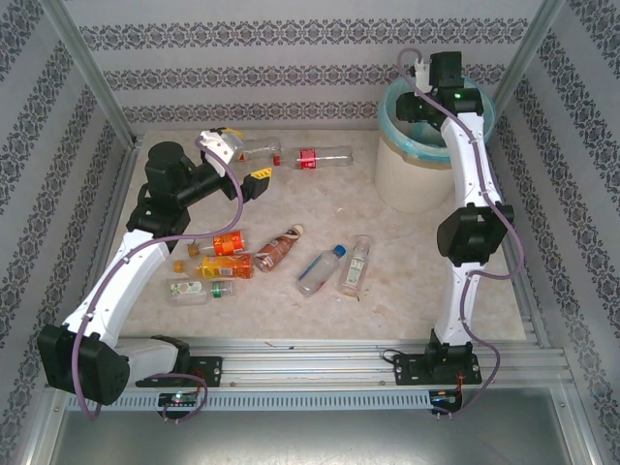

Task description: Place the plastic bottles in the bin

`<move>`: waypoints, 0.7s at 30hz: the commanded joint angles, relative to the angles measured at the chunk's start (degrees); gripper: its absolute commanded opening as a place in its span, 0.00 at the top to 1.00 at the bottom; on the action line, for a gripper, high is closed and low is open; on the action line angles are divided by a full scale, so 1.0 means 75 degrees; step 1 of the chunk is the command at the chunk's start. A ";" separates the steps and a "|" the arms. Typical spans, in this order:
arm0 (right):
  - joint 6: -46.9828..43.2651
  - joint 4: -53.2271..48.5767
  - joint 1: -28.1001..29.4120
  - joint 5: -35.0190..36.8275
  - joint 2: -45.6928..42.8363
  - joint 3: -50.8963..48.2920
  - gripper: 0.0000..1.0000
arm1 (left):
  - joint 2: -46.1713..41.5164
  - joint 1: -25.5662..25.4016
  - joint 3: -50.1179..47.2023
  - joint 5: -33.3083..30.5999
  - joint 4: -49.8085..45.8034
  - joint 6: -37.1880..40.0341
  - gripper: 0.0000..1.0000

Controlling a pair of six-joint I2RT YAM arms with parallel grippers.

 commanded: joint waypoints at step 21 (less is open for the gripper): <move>0.1374 0.3218 0.1193 -0.0923 -0.4765 -0.4328 0.45 | 0.3490 0.0203 0.4161 -0.3396 -0.3682 -0.1836 0.00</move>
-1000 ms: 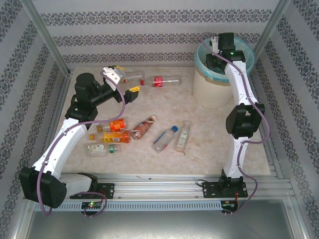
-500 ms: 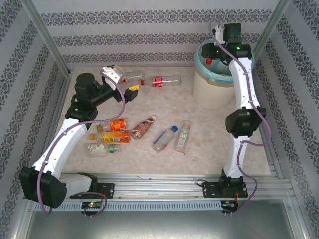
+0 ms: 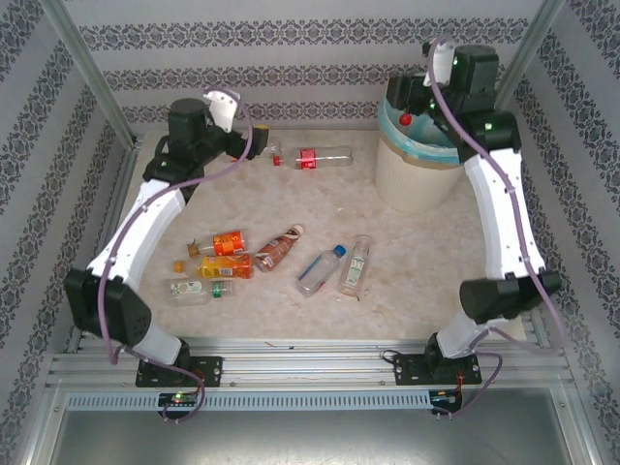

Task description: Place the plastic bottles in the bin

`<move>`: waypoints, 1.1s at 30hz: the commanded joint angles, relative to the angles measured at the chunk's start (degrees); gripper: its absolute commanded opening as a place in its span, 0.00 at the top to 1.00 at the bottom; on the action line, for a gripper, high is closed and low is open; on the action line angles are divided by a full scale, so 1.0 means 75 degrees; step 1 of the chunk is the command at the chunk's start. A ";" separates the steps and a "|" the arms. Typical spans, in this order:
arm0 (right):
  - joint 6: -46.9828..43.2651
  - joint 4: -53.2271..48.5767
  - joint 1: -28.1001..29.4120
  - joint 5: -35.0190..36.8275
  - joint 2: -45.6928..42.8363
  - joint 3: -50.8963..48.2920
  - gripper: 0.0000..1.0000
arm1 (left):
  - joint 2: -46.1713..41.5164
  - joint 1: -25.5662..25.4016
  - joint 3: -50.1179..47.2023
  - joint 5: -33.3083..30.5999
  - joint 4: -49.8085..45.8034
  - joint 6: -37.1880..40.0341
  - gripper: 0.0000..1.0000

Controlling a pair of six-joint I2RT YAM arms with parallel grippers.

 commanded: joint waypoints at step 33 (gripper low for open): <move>0.0980 0.1869 0.2348 -0.0420 -0.0484 -0.3694 0.47 | 0.8384 0.1976 0.7772 0.0273 -0.3613 -0.1520 0.05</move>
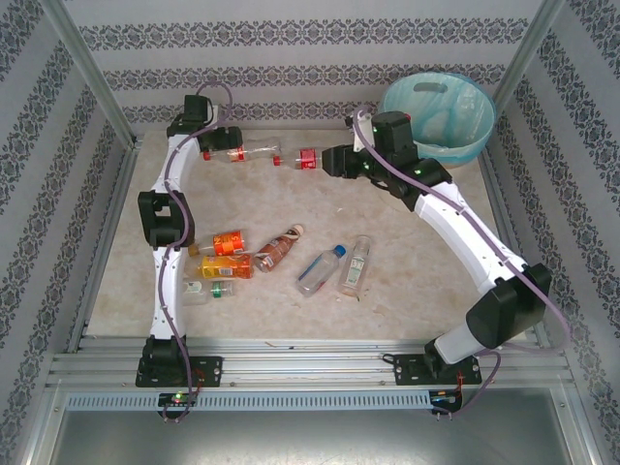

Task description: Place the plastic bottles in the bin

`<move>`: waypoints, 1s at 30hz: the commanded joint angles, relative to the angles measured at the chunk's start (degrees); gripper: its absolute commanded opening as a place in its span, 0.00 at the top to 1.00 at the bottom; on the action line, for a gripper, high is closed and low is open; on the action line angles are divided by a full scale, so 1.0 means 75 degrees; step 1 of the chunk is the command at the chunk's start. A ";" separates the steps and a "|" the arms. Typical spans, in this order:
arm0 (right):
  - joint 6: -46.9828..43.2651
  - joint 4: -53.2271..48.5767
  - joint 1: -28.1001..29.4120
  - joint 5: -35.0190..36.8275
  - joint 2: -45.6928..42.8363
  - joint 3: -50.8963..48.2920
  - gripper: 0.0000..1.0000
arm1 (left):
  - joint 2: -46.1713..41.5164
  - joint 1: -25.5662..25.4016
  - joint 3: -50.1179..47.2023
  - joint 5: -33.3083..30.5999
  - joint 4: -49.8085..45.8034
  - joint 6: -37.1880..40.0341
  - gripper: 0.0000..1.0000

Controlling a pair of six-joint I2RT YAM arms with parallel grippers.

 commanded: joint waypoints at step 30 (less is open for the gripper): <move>0.0425 -0.0176 0.0561 -0.0192 0.0547 0.0528 0.49 | 0.0144 -0.0446 -0.0013 0.0430 -0.1726 0.0768 0.31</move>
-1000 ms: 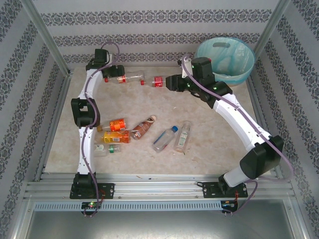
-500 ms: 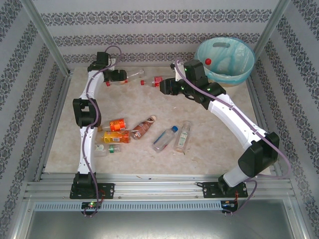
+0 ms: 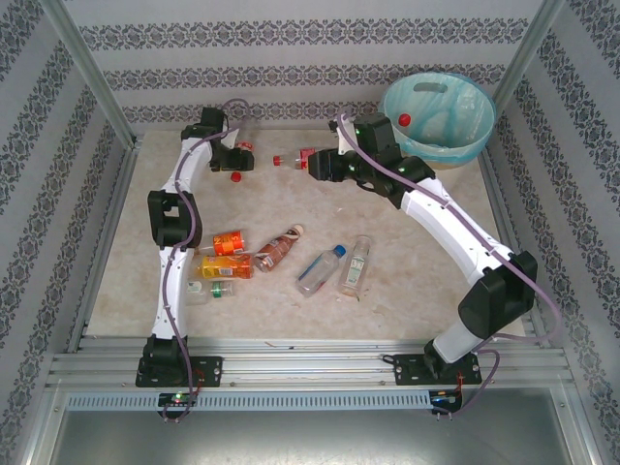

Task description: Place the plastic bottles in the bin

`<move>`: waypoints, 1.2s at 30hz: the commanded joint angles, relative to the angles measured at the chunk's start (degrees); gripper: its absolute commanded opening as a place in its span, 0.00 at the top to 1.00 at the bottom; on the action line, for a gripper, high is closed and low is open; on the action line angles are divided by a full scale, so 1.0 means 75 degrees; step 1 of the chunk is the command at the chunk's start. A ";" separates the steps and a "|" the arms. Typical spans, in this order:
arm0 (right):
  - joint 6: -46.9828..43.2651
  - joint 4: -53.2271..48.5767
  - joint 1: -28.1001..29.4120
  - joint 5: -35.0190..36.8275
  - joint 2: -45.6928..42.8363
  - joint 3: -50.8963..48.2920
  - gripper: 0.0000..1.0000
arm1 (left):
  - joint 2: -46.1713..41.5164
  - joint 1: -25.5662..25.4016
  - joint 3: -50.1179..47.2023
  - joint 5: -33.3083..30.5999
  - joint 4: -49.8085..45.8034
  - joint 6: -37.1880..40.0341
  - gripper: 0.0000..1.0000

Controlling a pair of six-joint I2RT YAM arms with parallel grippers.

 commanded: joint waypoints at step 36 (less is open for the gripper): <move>0.0220 -0.0175 0.0490 0.0440 -0.0482 -0.0324 0.49 | 0.0901 -0.0092 0.0781 -0.0211 0.1693 -0.1318 0.19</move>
